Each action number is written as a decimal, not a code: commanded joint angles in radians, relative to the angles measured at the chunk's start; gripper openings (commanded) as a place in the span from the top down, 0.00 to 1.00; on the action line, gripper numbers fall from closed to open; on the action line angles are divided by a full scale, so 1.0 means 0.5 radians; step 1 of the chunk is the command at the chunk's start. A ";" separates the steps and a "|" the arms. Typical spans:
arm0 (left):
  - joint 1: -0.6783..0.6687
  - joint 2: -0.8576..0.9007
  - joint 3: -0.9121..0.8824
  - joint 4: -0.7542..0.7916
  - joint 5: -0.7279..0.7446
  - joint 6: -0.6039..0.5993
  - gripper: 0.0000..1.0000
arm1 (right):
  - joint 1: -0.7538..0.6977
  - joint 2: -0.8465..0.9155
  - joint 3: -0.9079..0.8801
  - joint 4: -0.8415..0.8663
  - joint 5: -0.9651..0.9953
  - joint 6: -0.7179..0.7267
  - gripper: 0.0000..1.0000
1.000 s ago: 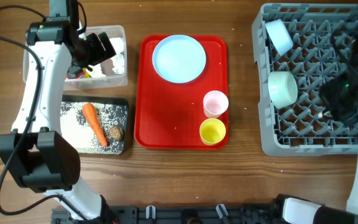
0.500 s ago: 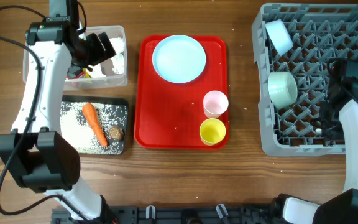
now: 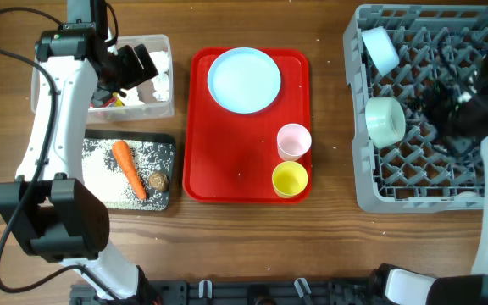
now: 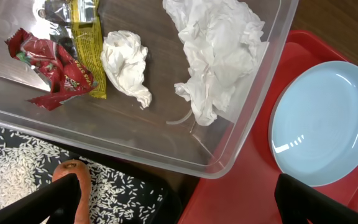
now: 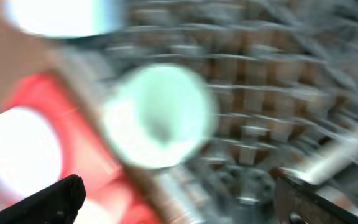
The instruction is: Sort waste into correct bins and load items into the dishwasher rack
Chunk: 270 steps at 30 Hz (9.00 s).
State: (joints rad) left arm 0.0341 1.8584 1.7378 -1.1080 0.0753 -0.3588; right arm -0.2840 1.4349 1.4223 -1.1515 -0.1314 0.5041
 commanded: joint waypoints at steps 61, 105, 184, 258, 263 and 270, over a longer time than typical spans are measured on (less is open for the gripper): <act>-1.148 0.335 -0.008 0.233 0.702 -0.104 0.96 | 0.339 0.252 0.215 0.099 -0.191 -0.588 0.14; -0.466 0.199 -0.008 0.452 2.817 0.934 0.94 | 0.946 0.274 -0.153 1.550 -2.190 -0.479 0.52; -0.466 0.216 -0.009 0.096 0.631 0.912 0.00 | -0.454 0.751 0.251 -0.475 0.276 -0.529 0.51; -0.483 0.263 0.392 0.025 2.834 0.973 0.96 | 0.777 0.201 -0.211 1.670 -2.270 -0.507 0.01; -0.492 0.263 0.392 0.026 2.834 0.973 0.96 | 0.862 0.201 -0.211 1.759 -2.277 -0.477 0.14; -0.495 0.263 0.392 0.025 2.832 0.973 0.96 | 0.873 0.201 -0.211 1.833 -2.277 -0.425 0.42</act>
State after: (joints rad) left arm -0.2066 2.0026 1.9224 -1.0946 1.4643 0.1078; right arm 0.1482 1.5318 1.3231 -0.2447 -1.2724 0.2874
